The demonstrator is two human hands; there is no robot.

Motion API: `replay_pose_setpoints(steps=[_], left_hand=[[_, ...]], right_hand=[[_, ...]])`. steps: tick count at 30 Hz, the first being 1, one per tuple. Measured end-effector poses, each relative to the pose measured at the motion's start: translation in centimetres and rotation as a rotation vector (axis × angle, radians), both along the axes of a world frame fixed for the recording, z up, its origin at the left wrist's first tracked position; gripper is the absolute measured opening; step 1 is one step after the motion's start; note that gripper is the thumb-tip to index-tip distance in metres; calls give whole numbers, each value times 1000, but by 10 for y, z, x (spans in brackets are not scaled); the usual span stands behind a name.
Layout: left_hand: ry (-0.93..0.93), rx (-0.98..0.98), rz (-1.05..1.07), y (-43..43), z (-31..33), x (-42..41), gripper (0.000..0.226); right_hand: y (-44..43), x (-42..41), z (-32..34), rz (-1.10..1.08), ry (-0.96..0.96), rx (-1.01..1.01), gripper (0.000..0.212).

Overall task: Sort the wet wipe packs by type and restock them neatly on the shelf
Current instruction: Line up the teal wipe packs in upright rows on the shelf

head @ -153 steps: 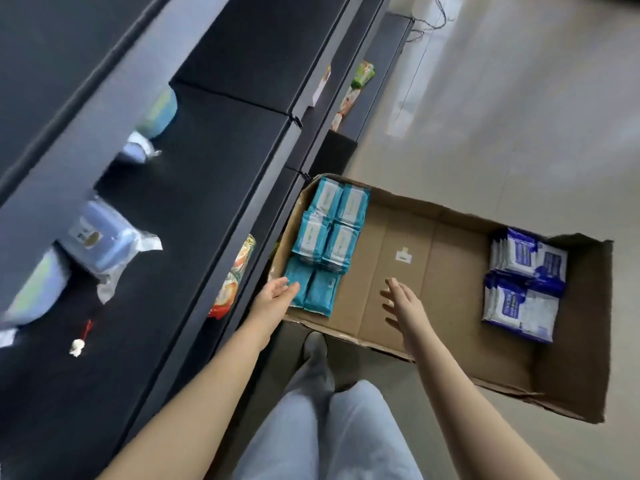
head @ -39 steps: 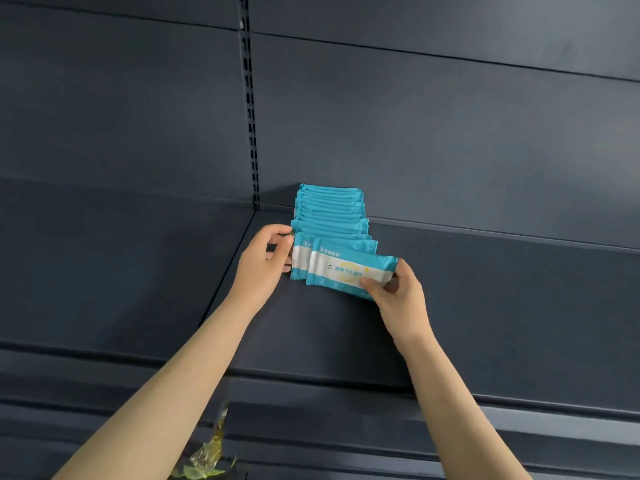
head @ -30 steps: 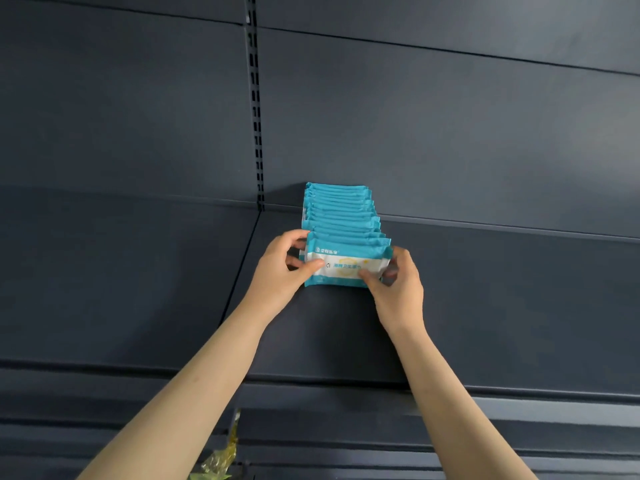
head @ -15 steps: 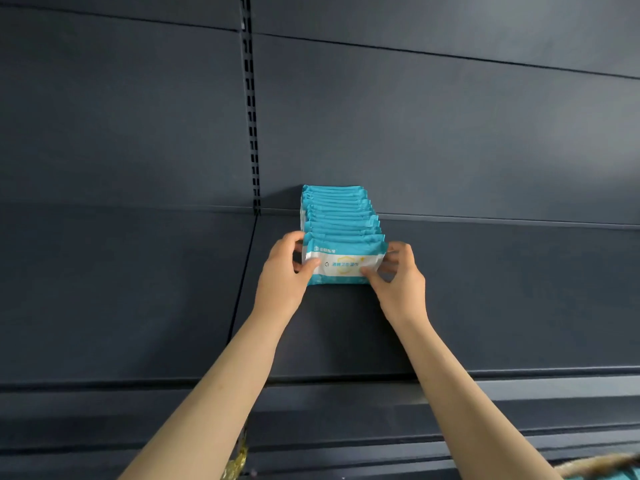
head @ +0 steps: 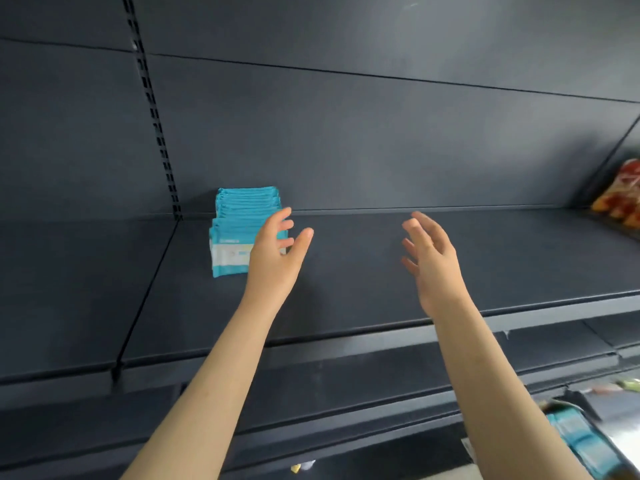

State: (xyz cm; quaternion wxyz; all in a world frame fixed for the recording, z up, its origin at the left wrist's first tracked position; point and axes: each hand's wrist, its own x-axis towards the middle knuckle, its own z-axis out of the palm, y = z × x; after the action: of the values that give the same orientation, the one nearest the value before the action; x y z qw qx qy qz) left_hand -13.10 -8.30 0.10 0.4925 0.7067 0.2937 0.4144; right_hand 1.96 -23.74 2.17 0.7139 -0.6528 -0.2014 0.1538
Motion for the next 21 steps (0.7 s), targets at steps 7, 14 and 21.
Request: replay_pose_setpoints(steps=[7,14,21], left_hand=[[30,-249,-330,-140,1,105,37],[208,-338,-633,-280,-34,208,46],[453,-371,-900,-377,-106,293,46]], right_hand=[[-202,66,1,-243,-7,-37,39],[-383,107,-41,-540,157,-118,58],[-481,133,-121,-755,418,-117,55]])
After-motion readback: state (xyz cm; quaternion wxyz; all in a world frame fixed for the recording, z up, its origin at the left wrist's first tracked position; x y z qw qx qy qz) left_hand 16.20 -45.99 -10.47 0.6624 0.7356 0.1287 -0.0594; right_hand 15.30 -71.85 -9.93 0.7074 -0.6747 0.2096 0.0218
